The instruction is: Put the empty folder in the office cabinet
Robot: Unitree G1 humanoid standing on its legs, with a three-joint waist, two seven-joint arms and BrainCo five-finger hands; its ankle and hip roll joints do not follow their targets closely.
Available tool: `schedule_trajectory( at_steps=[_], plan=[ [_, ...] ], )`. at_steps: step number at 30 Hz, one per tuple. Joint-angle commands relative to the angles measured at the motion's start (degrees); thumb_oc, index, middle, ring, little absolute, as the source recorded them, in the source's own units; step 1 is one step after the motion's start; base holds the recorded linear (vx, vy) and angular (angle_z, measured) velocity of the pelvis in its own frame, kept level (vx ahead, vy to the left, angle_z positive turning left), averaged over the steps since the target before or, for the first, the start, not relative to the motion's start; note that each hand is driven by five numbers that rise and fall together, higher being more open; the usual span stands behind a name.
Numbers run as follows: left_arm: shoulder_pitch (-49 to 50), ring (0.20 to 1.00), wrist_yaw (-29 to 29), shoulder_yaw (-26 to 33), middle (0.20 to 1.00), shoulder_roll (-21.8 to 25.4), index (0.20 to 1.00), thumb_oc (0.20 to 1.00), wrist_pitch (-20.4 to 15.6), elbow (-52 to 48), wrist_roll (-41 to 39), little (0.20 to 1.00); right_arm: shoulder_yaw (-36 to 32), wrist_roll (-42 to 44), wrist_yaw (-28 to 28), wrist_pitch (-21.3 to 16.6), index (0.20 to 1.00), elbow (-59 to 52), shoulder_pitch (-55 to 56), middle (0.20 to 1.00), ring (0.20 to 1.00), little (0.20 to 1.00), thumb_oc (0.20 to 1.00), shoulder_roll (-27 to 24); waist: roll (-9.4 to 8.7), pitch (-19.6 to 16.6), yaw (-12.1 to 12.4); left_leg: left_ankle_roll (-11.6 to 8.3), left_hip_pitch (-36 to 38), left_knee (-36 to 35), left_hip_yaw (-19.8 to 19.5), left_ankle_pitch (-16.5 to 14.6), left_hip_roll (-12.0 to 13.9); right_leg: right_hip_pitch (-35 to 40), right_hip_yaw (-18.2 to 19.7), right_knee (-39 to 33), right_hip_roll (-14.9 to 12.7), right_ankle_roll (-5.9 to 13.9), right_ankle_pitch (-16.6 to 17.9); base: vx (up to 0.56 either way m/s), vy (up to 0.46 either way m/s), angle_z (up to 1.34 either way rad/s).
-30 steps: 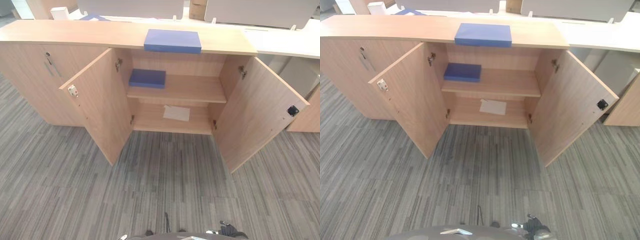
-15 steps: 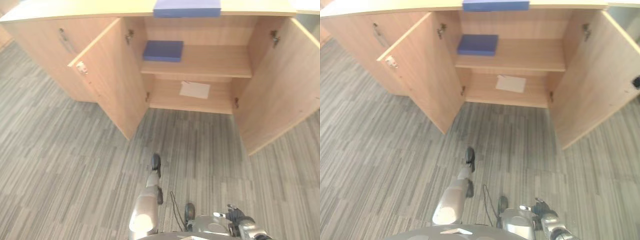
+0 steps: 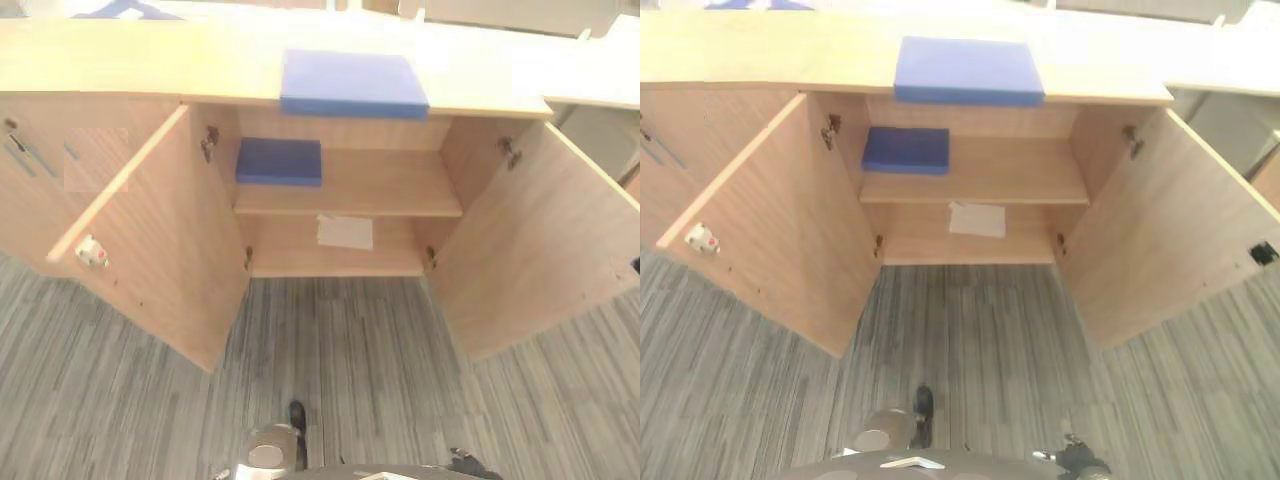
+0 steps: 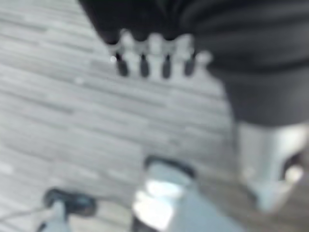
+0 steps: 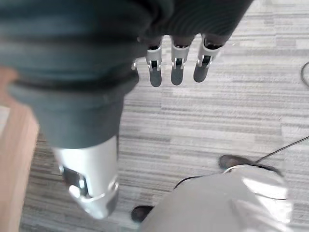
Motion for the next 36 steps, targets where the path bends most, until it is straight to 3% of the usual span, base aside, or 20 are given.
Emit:
schedule_trajectory(
  at_steps=[1, 3, 4, 8, 9, 11, 13, 14, 16, 18, 19, 22, 24, 27, 28, 30, 32, 33, 34, 36],
  plan=[
    [3.62, 1.000, 0.06, -3.79, 1.000, 0.76, 1.000, 1.000, -4.07, 2.42, 3.64, 1.000, -0.94, -0.58, -6.82, -1.02, 1.000, -5.69, -1.86, 1.000, 1.000, 1.000, 1.000, -4.52, 5.24, -0.91, 0.51, 0.78, -7.89, -3.70, -4.53, 5.91, 0.84, -3.69, -4.92, 6.55, -1.93, 1.42, 11.43, 0.34, 0.243, 0.03],
    [3.08, 1.000, -0.40, -4.23, 1.000, 1.10, 1.000, 1.000, -5.22, 2.31, 3.41, 1.000, -0.95, -0.88, -7.45, -1.89, 1.000, -5.42, -2.18, 1.000, 1.000, 1.000, 1.000, -4.51, 5.07, -0.55, 0.15, 1.01, -6.53, -3.96, -4.45, 4.82, 0.13, -5.74, -5.99, 8.39, -2.95, 1.62, 10.85, 0.26, 0.068, 0.09],
    [1.48, 1.000, -1.89, -5.26, 1.000, 2.57, 1.000, 1.000, -6.48, 0.78, 3.24, 1.000, -0.44, 1.43, -8.22, -4.18, 1.000, -4.95, -3.03, 1.000, 1.000, 1.000, 1.000, -4.58, 5.62, 0.20, -0.19, 0.81, -4.48, -4.35, -2.79, 3.83, 0.94, -9.03, -9.11, 5.68, -3.37, 1.67, 9.07, 0.32, -0.039, 0.09],
    [-2.29, 1.000, -3.34, -7.08, 1.000, 3.72, 1.000, 1.000, -6.06, -2.40, -0.30, 1.000, 0.53, 1.21, -8.88, -5.24, 1.000, -6.11, -6.41, 1.000, 1.000, 1.000, 1.000, -6.31, 7.11, 2.78, -1.89, -1.46, 0.17, -4.84, 0.28, 2.38, 4.73, -17.80, -13.14, -4.27, -2.00, 1.79, 7.60, 0.12, -0.098, -0.03],
    [-3.10, 1.000, -3.53, -7.64, 1.000, 3.67, 1.000, 1.000, -6.08, -3.36, -1.56, 1.000, 0.71, 0.23, -8.82, -5.24, 1.000, -6.90, -7.00, 1.000, 1.000, 1.000, 1.000, -6.95, 7.18, 3.34, -2.58, -1.89, 1.08, -4.88, 0.91, 1.93, 5.37, -19.68, -13.29, -7.00, -2.02, 2.27, 9.08, 0.13, -0.162, -0.20],
    [-4.39, 1.000, -3.55, -9.25, 1.000, 3.32, 1.000, 1.000, -6.81, -5.58, -4.63, 1.000, 1.39, -1.46, -9.22, -3.91, 1.000, -8.94, -7.76, 1.000, 1.000, 1.000, 1.000, -7.73, 6.67, 3.86, -4.27, -2.40, 3.26, -5.44, 1.99, 0.19, 5.96, -23.51, -11.63, -13.49, -3.40, 4.30, 16.17, 0.18, -0.174, -0.14],
    [-4.38, 1.000, -3.69, -9.45, 1.000, 3.28, 1.000, 1.000, -7.05, -5.74, -5.22, 1.000, 1.46, -2.02, -9.37, -3.65, 1.000, -9.19, -7.69, 1.000, 1.000, 1.000, 1.000, -7.77, 6.72, 3.96, -4.39, -2.37, 3.74, -5.52, 1.97, -0.30, 5.98, -23.39, -11.51, -13.92, -3.48, 4.63, 16.60, 0.14, -0.136, 0.10],
    [-4.60, 1.000, -3.57, -10.02, 1.000, 3.03, 1.000, 1.000, -6.91, -6.85, -6.01, 1.000, 1.74, -3.54, -9.61, -2.92, 1.000, -9.59, -7.66, 1.000, 1.000, 1.000, 1.000, -7.74, 5.96, 3.68, -5.02, -2.07, 4.65, -5.27, 2.14, -1.41, 5.96, -25.19, -10.59, -16.38, -4.88, 5.09, 20.50, 0.28, -0.289, 0.32],
    [-4.23, 1.000, -3.48, -10.70, 1.000, 2.55, 1.000, 1.000, -6.79, -7.66, -6.64, 1.000, 1.86, -4.49, -9.82, -1.93, 1.000, -9.62, -7.30, 1.000, 1.000, 1.000, 1.000, -7.37, 5.49, 2.94, -5.37, -2.06, 6.43, -4.61, 1.25, -3.46, 6.61, -25.44, -9.38, -17.13, -6.09, 5.64, 21.76, 0.34, -0.367, 0.55],
    [-3.46, 1.000, -2.40, -11.55, 1.000, 1.82, 1.000, 1.000, -6.15, -8.40, -6.97, 1.000, 2.56, -9.95, -10.50, -0.81, 1.000, -8.66, -7.31, 1.000, 1.000, 1.000, 1.000, -7.20, 5.20, 1.13, -5.38, -3.07, 8.45, -4.16, -0.55, -4.12, 9.23, -23.81, -9.03, -16.65, -6.26, 5.75, 19.20, 0.42, -0.549, 0.62],
    [-3.46, 1.000, -2.40, -11.55, 1.000, 1.82, 1.000, 1.000, -6.15, -8.40, -6.97, 1.000, 2.56, -9.95, -10.50, -0.81, 1.000, -8.66, -7.31, 1.000, 1.000, 1.000, 1.000, -7.20, 5.20, 1.13, -5.38, -3.07, 8.45, -4.16, -0.55, -4.12, 9.23, -23.81, -9.03, -16.65, -6.26, 5.75, 19.20, 0.38, -0.555, 0.33],
    [-2.51, 1.000, -1.08, -11.84, 1.000, 1.08, 1.000, 1.000, -5.17, -8.74, -8.39, 1.000, 3.04, -7.65, -9.57, 1.18, 1.000, -7.52, -7.69, 1.000, 1.000, 1.000, 1.000, -7.20, 5.30, 0.11, -5.23, -4.80, 9.07, -2.30, -2.69, -3.33, 12.57, -21.63, -10.17, -14.09, -4.05, 4.04, 14.41, 0.21, -0.391, 0.30],
    [-2.62, 1.000, -1.40, -11.92, 1.000, 0.39, 1.000, 1.000, -5.72, -9.53, -6.30, 1.000, 3.36, -9.50, -7.15, 0.99, 1.000, -8.17, -7.38, 1.000, 1.000, 1.000, 1.000, -8.20, 5.50, 0.02, -5.23, -6.31, 8.88, -1.26, -1.30, -2.15, 15.01, -19.76, -12.01, -12.86, -2.97, 2.61, 11.64, 0.18, -0.374, 0.05],
    [-3.52, 1.000, 0.32, -12.05, 1.000, -0.08, 1.000, 1.000, -7.05, -10.02, -6.19, 1.000, 3.61, -10.41, -5.69, 0.51, 1.000, -8.58, -6.62, 1.000, 1.000, 1.000, 1.000, -9.05, 5.45, 0.09, -5.40, -7.26, 8.10, -0.62, 0.79, 0.51, 16.04, -18.07, -14.70, -14.08, -2.60, 1.28, 11.76, 0.04, -0.173, 0.02],
    [-4.11, 1.000, 3.13, -12.08, 1.000, -0.21, 1.000, 1.000, -10.34, -10.44, -5.48, 1.000, 4.32, -9.79, -5.35, 0.24, 1.000, -8.54, -6.26, 1.000, 1.000, 1.000, 1.000, -9.54, 5.48, -0.25, -4.97, -7.66, 7.48, -0.37, 0.27, 1.51, 15.28, -16.69, -15.90, -15.57, -2.25, 1.08, 11.99, 0.04, -0.113, 0.30],
    [-4.44, 1.000, 10.09, -11.74, 1.000, 0.37, 1.000, 1.000, -14.48, -13.60, -0.78, 1.000, 5.50, -8.15, -5.21, 0.87, 1.000, -9.19, -6.38, 1.000, 1.000, 1.000, 1.000, -10.11, 5.71, -0.58, -3.73, -6.87, 6.57, -1.64, -2.04, 0.30, 11.84, -15.51, -15.69, -17.01, -1.35, 1.02, 12.13, 0.04, -0.091, 0.29],
    [-4.44, 1.000, 11.41, -11.69, 1.000, 0.60, 1.000, 1.000, -15.21, -14.25, -0.01, 1.000, 5.75, -7.75, -5.20, 1.22, 1.000, -9.48, -6.39, 1.000, 1.000, 1.000, 1.000, -10.19, 5.81, -0.57, -3.59, -6.71, 6.54, -1.98, -2.34, 0.18, 11.27, -15.38, -15.63, -17.09, -1.15, 1.02, 12.06, 0.01, -0.002, -0.06],
    [-4.69, 1.000, 17.06, -11.18, 1.000, 2.21, 1.000, 1.000, -17.32, -17.59, 5.12, 1.000, 6.32, -6.72, -6.02, 1.95, 1.000, -9.92, -6.00, 1.000, 1.000, 1.000, 1.000, -9.96, 6.30, -0.49, -3.31, -6.65, 6.63, -3.04, -2.13, 0.51, 10.49, -14.41, -16.07, -17.46, -0.60, 0.82, 11.77, 0.00, 0.015, -0.19],
    [-4.69, 1.000, 17.06, -11.18, 1.000, 2.21, 1.000, 1.000, -17.32, -17.59, 5.12, 1.000, 6.32, -6.72, -6.02, 1.95, 1.000, -9.92, -6.00, 1.000, 1.000, 1.000, 1.000, -9.96, 6.30, -0.49, -3.31, -6.65, 6.63, -3.04, -2.13, 0.51, 10.49, -14.41, -16.07, -17.46, -0.60, 0.82, 11.77, 0.01, 0.044, -0.29],
    [-5.14, 1.000, 25.63, -11.20, 1.000, 5.89, 1.000, 1.000, -16.87, -25.45, 12.46, 1.000, 5.98, -5.67, -7.86, 2.34, 1.000, -9.85, -5.32, 1.000, 1.000, 1.000, 1.000, -9.75, 6.93, -1.15, -3.28, -6.90, 8.25, -5.76, -1.24, 1.35, 10.49, -12.49, -16.51, -18.41, -0.32, 0.94, 11.43, 0.01, 0.087, -0.07]
  ],
)
